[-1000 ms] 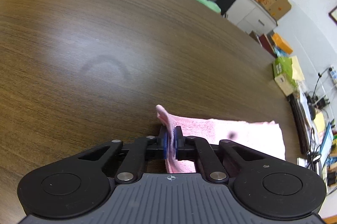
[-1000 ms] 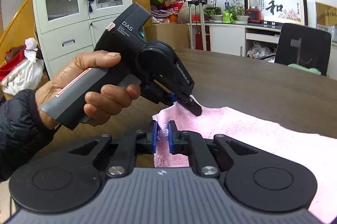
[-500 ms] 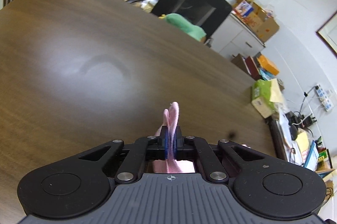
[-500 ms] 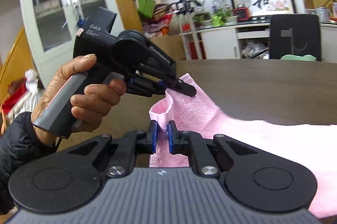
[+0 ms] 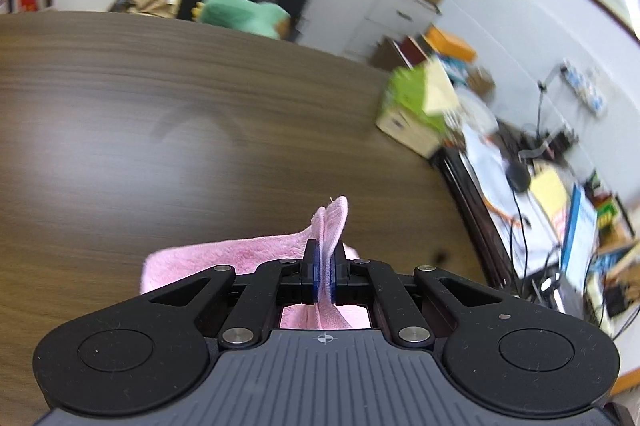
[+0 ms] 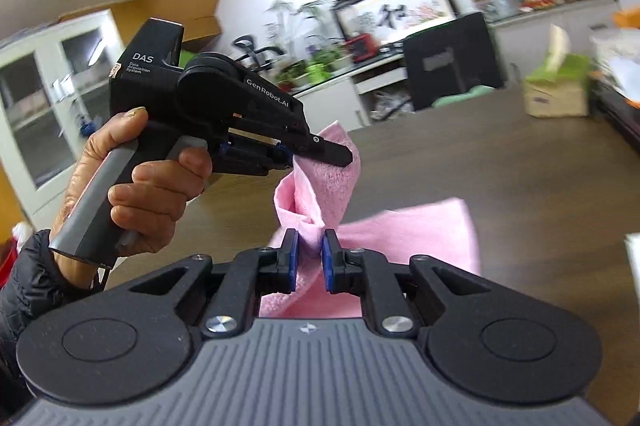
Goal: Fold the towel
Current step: 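Lift the gripped corners with both tools and fold them over the towel, then open both tools to release the twice-folded towel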
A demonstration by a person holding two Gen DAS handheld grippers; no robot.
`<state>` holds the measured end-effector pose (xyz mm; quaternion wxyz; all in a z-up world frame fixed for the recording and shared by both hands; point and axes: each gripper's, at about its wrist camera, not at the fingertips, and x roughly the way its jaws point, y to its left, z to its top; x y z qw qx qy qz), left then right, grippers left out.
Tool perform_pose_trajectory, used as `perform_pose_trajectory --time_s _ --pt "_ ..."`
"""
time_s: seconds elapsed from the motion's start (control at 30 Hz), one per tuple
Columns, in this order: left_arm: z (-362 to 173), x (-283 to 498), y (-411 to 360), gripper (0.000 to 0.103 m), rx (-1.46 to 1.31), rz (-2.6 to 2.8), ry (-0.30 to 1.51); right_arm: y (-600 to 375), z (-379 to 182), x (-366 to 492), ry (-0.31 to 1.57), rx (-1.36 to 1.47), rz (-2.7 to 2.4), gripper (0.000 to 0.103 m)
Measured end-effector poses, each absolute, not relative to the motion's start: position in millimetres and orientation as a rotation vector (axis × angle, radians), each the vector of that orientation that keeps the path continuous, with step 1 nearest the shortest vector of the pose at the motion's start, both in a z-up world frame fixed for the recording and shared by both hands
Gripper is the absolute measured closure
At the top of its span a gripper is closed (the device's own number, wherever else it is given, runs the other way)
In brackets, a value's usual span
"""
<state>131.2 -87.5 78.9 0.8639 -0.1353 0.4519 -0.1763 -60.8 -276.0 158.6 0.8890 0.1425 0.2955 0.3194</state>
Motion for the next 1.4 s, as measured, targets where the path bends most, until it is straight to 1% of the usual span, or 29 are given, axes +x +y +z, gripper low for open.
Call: perform_pose_trajectory --time_s 0.13,0.27,0.37,0.43,0.47,0.5,0.53,0.57,0.6,0.63,0.7,0.73,0.8,0.97,1.13,1.23,1.33,1.4 --pt "59 138 -131 0.098 -0.199 -0.379 0.98 -296 151 -61 0.636 0.315 0.614 0.084" --pt "48 140 -152 0.096 -0.13 -0.336 0.974 -315 143 -62 0.658 0.334 0.564 0.074" --pt "50 136 -155 0.092 -0.125 -0.364 0.96 -330 137 -62 0.674 0.347 0.526 0.074" --pt "59 129 -154 0.08 -0.097 -0.377 0.931 -340 133 -62 0.684 0.357 0.501 0.072" --pt "67 124 -154 0.078 -0.071 -0.382 0.898 -345 131 -62 0.689 0.361 0.488 0.069" --pt "78 117 -152 0.072 -0.044 -0.385 0.853 -350 129 -62 0.695 0.366 0.475 0.064" --pt "81 116 -152 0.058 -0.039 -0.384 0.84 -353 127 -62 0.699 0.369 0.464 0.053" --pt "87 112 -147 0.047 -0.035 -0.383 0.805 -353 125 -57 0.701 0.369 0.456 0.047" --pt "93 108 -142 0.027 -0.031 -0.382 0.769 -353 121 -40 0.705 0.369 0.439 0.047" --pt "99 104 -138 0.021 -0.026 -0.38 0.734 -354 121 -41 0.7 0.373 0.438 0.047" --pt "105 97 -126 0.021 -0.019 -0.37 0.692 -360 120 -41 0.683 0.384 0.432 0.047" --pt "104 95 -120 0.024 -0.017 -0.362 0.686 -363 119 -41 0.676 0.39 0.422 0.047" --pt "92 89 -104 0.029 -0.025 -0.332 0.711 -369 121 -41 0.647 0.408 0.412 0.047" --pt "60 80 -63 0.034 -0.053 -0.258 0.794 -374 129 -35 0.583 0.432 0.479 0.047" --pt "41 71 -28 0.034 -0.162 -0.253 0.824 -371 139 -5 0.66 0.365 0.504 0.047" --pt "36 66 -23 0.034 -0.179 -0.277 0.818 -374 135 28 0.744 0.473 0.526 0.048" --pt "29 59 -24 0.033 -0.159 -0.304 0.812 -385 123 54 0.836 0.684 0.585 0.051" --pt "27 58 -28 0.032 -0.147 -0.311 0.812 -386 117 66 0.873 0.714 0.558 0.052"
